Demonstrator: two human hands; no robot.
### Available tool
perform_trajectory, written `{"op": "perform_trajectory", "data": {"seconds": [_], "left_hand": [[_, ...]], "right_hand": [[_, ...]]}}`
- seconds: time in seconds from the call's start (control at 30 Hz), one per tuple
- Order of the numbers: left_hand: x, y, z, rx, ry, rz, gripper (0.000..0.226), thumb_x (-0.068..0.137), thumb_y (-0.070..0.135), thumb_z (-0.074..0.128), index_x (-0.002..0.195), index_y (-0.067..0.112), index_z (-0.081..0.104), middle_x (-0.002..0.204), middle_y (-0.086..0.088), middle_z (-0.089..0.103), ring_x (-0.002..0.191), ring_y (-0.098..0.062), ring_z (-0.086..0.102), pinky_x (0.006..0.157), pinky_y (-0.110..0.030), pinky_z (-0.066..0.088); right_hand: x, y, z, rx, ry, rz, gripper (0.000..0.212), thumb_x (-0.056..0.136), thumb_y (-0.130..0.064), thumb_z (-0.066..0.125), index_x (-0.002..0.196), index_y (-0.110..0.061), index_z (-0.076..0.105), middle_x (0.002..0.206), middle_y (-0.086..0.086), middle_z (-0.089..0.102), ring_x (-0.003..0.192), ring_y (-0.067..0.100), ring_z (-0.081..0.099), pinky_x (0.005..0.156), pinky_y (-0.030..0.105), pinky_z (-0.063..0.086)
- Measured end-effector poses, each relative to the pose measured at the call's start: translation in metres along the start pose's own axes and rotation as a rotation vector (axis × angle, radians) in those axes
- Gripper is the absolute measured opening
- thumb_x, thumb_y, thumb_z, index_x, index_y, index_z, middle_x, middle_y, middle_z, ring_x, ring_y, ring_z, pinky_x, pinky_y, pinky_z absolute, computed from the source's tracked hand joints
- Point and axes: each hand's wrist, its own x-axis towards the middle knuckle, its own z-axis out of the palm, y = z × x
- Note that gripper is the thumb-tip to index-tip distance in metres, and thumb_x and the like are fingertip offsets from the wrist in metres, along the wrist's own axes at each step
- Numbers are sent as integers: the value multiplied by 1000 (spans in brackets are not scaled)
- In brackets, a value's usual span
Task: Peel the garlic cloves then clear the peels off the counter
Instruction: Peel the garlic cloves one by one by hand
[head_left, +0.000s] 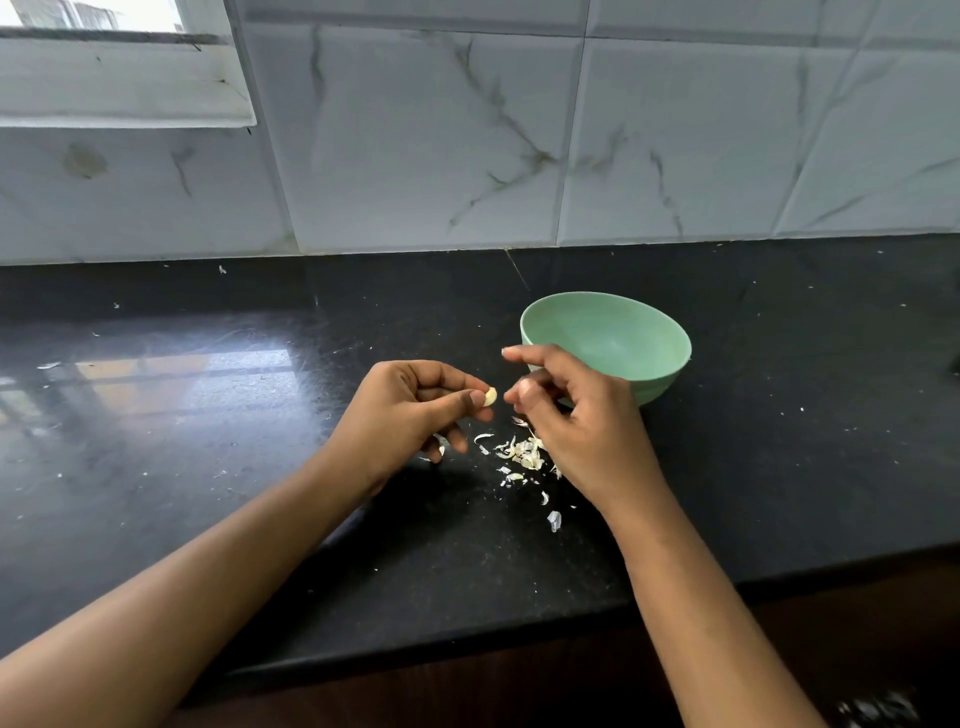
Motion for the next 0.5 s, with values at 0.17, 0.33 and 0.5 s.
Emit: {"op": "perform_trajectory", "data": {"seconds": [0.17, 0.33, 0.5], "left_hand": [[-1, -1, 1, 36, -20, 20, 2, 82, 7, 69, 83, 8, 71, 70, -6, 73, 48, -13, 62, 39, -20, 44], [-3, 1, 2, -6, -23, 49, 23, 67, 21, 75, 85, 9, 71, 67, -5, 72, 52, -12, 64, 43, -21, 46], [-2, -1, 0, 55, 1, 120, 14, 70, 17, 75, 83, 11, 72, 69, -8, 72, 54, -13, 65, 44, -22, 49]], "right_hand": [[1, 2, 4, -1, -31, -78, 12, 81, -9, 73, 92, -15, 75, 79, -6, 71, 74, 5, 66, 71, 24, 55], [1, 2, 2, 55, 6, 22, 7, 80, -10, 74, 84, -16, 74, 70, -5, 71, 68, 11, 69, 68, 39, 58], [1, 1, 2, 83, -29, 72, 7, 81, -15, 74, 78, -21, 74, 66, -1, 70, 65, 15, 68, 67, 43, 57]]}}
